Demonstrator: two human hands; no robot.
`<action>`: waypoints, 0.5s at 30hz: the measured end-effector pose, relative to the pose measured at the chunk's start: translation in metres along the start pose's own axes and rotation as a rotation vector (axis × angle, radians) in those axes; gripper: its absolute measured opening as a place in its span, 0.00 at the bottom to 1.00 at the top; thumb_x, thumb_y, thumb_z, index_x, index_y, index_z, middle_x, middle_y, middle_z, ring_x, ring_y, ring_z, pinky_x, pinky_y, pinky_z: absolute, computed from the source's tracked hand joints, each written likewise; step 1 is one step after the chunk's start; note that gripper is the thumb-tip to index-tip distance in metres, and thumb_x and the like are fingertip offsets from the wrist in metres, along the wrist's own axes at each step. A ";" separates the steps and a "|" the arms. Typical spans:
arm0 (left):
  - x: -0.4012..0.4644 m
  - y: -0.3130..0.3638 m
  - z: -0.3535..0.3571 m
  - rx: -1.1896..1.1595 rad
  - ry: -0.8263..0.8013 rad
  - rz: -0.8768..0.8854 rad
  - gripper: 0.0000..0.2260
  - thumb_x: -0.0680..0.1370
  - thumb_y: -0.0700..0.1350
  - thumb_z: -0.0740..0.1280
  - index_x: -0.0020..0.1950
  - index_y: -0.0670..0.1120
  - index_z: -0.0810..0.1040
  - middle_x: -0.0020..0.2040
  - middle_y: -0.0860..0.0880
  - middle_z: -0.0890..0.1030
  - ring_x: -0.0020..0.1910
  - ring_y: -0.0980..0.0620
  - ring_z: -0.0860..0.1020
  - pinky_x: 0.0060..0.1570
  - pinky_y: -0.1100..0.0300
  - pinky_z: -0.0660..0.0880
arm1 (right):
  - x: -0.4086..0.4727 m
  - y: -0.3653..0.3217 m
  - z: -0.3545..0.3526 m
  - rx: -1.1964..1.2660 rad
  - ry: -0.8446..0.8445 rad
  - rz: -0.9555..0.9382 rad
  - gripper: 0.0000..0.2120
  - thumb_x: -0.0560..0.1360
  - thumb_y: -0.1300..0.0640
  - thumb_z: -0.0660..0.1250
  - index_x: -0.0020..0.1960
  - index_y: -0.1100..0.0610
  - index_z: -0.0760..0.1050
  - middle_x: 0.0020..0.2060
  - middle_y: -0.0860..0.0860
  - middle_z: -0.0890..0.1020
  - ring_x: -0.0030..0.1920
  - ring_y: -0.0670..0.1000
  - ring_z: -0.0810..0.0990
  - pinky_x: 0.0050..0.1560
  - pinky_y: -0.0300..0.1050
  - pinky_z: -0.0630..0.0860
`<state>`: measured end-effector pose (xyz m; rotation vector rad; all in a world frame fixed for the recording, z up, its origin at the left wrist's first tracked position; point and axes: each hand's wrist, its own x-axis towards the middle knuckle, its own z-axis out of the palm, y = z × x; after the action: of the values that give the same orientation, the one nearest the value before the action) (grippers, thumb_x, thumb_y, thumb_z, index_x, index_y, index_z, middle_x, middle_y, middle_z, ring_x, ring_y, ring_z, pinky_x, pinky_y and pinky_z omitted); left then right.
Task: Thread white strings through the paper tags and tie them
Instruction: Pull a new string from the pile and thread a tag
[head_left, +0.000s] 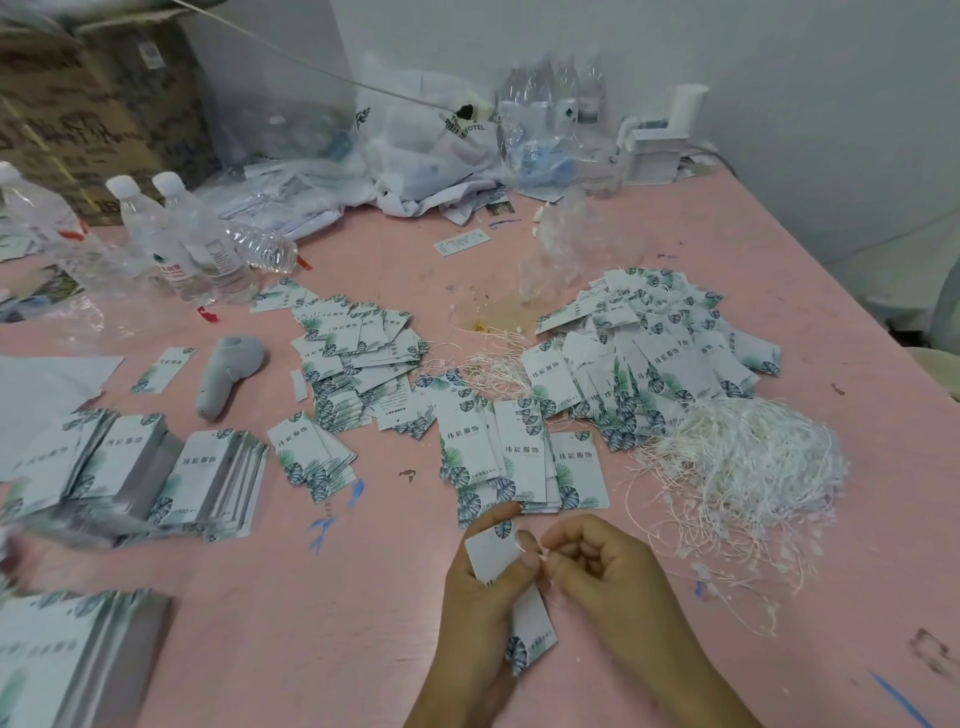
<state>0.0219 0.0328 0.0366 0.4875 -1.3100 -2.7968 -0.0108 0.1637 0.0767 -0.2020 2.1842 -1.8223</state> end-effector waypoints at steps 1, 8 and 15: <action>0.000 0.001 0.000 0.002 0.010 0.001 0.27 0.64 0.40 0.80 0.62 0.47 0.79 0.48 0.37 0.80 0.46 0.39 0.79 0.50 0.46 0.77 | -0.001 0.000 0.000 -0.015 -0.011 -0.005 0.13 0.74 0.65 0.69 0.45 0.46 0.81 0.35 0.48 0.83 0.35 0.42 0.80 0.39 0.34 0.76; 0.000 0.002 0.003 -0.021 0.057 0.007 0.21 0.67 0.37 0.76 0.59 0.47 0.81 0.45 0.39 0.81 0.37 0.45 0.79 0.41 0.53 0.78 | -0.002 0.004 -0.005 -0.032 0.036 -0.005 0.16 0.74 0.66 0.70 0.45 0.44 0.81 0.36 0.46 0.84 0.36 0.40 0.81 0.38 0.29 0.74; -0.001 0.006 0.006 -0.036 0.089 0.007 0.18 0.70 0.32 0.74 0.57 0.45 0.82 0.42 0.38 0.80 0.33 0.47 0.77 0.35 0.55 0.78 | 0.005 0.006 -0.022 0.115 0.309 0.000 0.13 0.74 0.64 0.71 0.46 0.45 0.81 0.37 0.50 0.85 0.37 0.45 0.83 0.37 0.34 0.77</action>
<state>0.0209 0.0337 0.0449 0.5961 -1.2401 -2.7525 -0.0217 0.1843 0.0737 0.1126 2.2614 -2.0902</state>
